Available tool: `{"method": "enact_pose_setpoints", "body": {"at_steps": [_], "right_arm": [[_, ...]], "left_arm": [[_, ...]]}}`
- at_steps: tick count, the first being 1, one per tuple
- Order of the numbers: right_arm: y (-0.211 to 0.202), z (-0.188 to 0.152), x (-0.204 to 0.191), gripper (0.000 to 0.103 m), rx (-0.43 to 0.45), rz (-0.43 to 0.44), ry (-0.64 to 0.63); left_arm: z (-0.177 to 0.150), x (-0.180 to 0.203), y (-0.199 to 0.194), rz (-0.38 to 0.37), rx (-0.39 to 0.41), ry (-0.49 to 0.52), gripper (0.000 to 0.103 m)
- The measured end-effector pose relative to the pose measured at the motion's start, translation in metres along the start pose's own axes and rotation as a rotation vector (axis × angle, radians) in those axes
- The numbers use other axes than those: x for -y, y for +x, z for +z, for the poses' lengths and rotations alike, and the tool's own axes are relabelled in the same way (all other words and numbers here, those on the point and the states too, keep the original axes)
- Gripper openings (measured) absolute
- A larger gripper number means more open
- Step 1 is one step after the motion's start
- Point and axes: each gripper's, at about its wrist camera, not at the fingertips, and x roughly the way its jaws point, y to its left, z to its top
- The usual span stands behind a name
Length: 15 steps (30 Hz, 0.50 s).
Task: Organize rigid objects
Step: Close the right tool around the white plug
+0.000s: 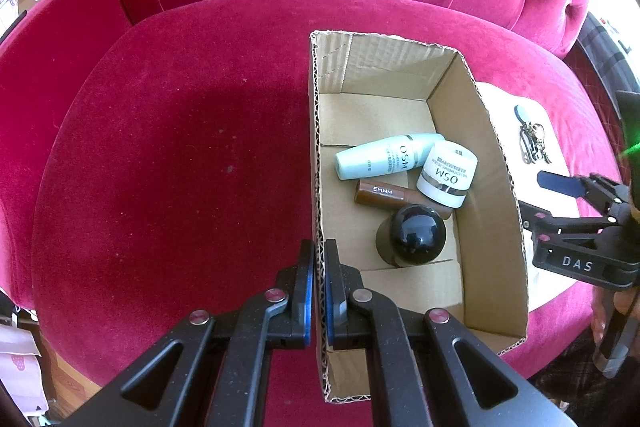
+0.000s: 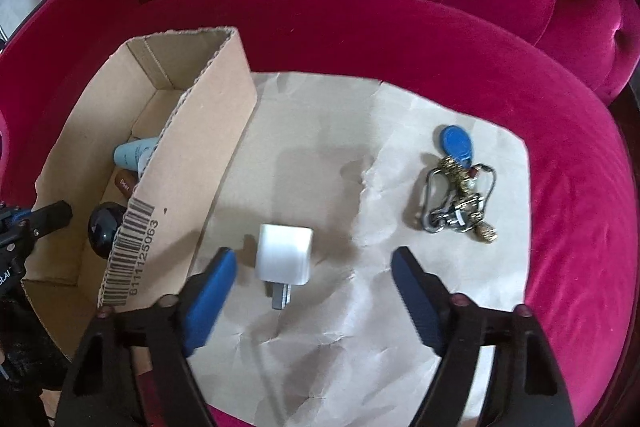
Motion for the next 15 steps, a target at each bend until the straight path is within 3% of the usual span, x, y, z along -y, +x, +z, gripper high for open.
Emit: {"method": "enact_pose_setpoints", "body": {"at_steps": [2, 3, 4, 15], "right_arm": [[0.004, 0.000, -0.004, 0.061, -0.014, 0.026, -0.003], [0.005, 0.000, -0.006, 0.039, -0.018, 0.029, -0.009], [0.006, 0.000, -0.008, 0.028, -0.024, 0.040, -0.016], [0.001, -0.002, -0.017, 0.028, -0.018, 0.044, -0.020]], "left_arm": [[0.000, 0.000, 0.000, 0.000, 0.000, 0.001, 0.004], [0.000, 0.000, 0.000, 0.000, 0.000, 0.000, 0.004], [0.000, 0.000, 0.000, 0.000, 0.000, 0.000, 0.004], [0.000, 0.000, 0.000, 0.000, 0.000, -0.001, 0.004]]}}
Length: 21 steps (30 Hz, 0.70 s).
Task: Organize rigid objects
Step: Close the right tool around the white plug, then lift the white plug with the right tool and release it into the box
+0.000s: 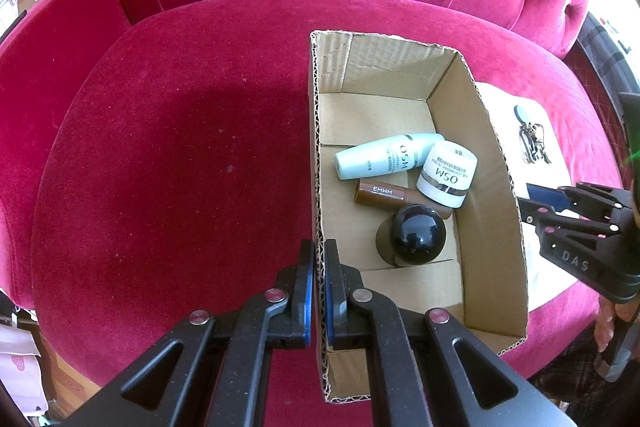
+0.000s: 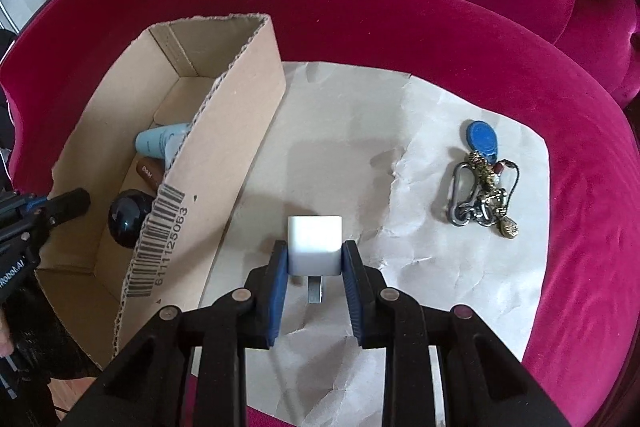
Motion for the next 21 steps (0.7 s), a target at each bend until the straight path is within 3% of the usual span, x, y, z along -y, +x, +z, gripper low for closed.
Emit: {"method": "enact_pose_setpoints", "body": {"at_steps": [21], "right_arm": [[-0.050, 0.010, 0.011, 0.028, 0.018, -0.006, 0.018]], "left_arm": [[-0.001, 0.001, 0.000, -0.001, 0.001, -0.001, 0.004]]}}
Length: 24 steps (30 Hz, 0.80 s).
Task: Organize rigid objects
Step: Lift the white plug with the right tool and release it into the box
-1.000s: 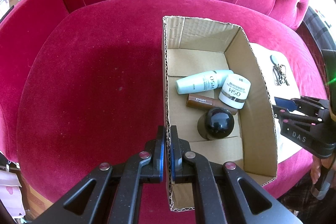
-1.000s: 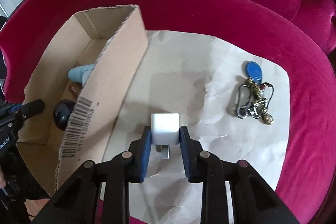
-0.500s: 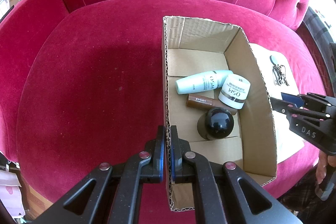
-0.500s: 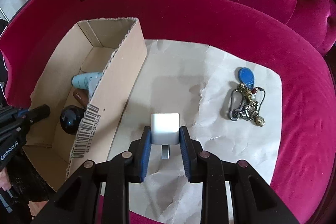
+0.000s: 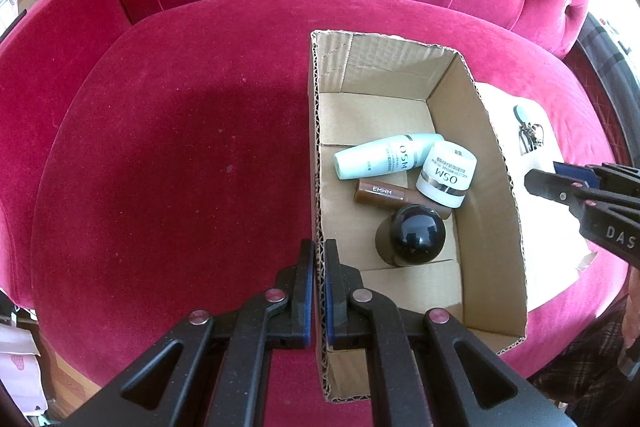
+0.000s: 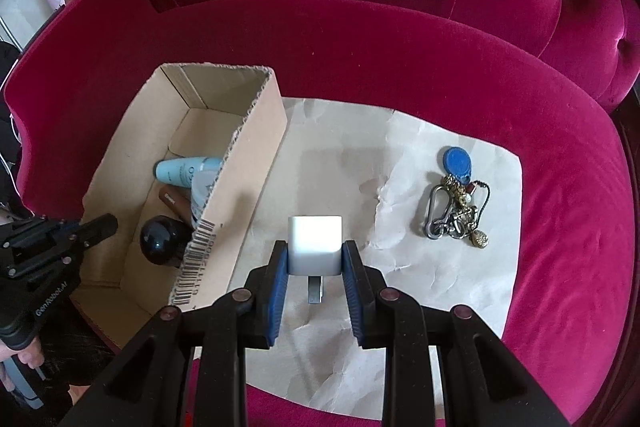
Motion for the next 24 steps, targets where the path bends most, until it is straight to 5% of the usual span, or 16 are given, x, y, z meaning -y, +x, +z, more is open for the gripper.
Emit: {"method": "enact_pose_setpoints", "body": {"at_steps": [24], "right_arm": [[-0.036, 0.035, -0.031, 0.028, 0.041, 0.033, -0.080]], "left_arm": [[-0.001, 0.001, 0.000, -0.002, -0.001, -0.002, 0.004]]}}
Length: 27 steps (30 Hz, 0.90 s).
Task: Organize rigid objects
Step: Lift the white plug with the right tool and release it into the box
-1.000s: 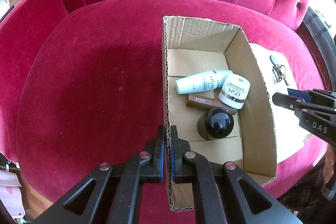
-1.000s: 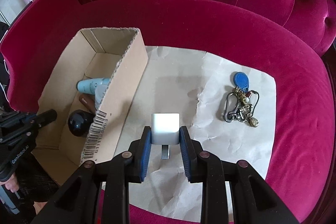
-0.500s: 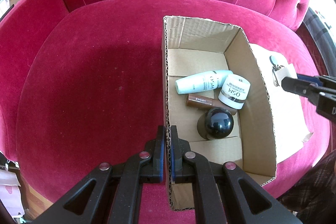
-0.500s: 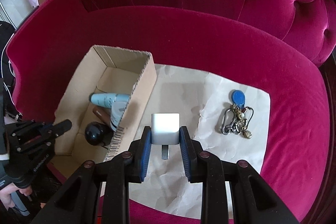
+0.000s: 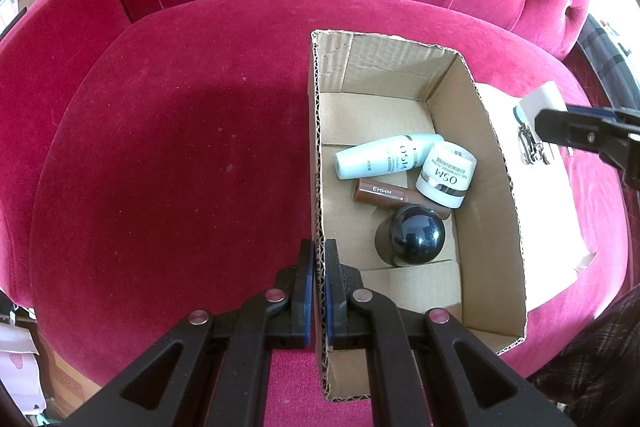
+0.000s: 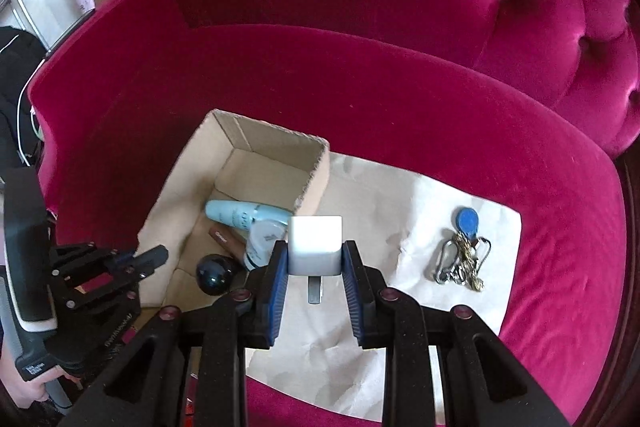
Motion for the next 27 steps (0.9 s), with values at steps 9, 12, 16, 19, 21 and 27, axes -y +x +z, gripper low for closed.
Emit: {"method": "enact_pose_setpoints", "body": {"at_steps": [9, 12, 16, 19, 21, 27], "right_arm": [[0.001, 0.016, -0.022, 0.028, -0.002, 0.023, -0.076], [0.004, 0.020, -0.030, 0.028, -0.012, 0.026, -0.102], [0.009, 0.024, -0.039, 0.028, -0.022, 0.028, -0.131], [0.012, 0.026, -0.044, 0.028, -0.027, 0.031, -0.146], [0.015, 0.027, -0.049, 0.028, -0.031, 0.034, -0.160], [0.026, 0.031, -0.058, 0.028, -0.046, 0.045, -0.169]], "left_arm": [[0.000, -0.001, -0.001, -0.001, 0.000, -0.001, 0.004], [0.001, -0.002, -0.001, -0.002, 0.000, -0.001, 0.004], [0.001, -0.002, 0.000, -0.002, 0.000, -0.002, 0.004], [0.001, -0.002, 0.000, -0.003, 0.000, -0.002, 0.004], [0.001, -0.002, 0.000, -0.003, -0.001, -0.002, 0.004], [0.001, -0.002, 0.000, -0.003, 0.000, -0.002, 0.004]]}}
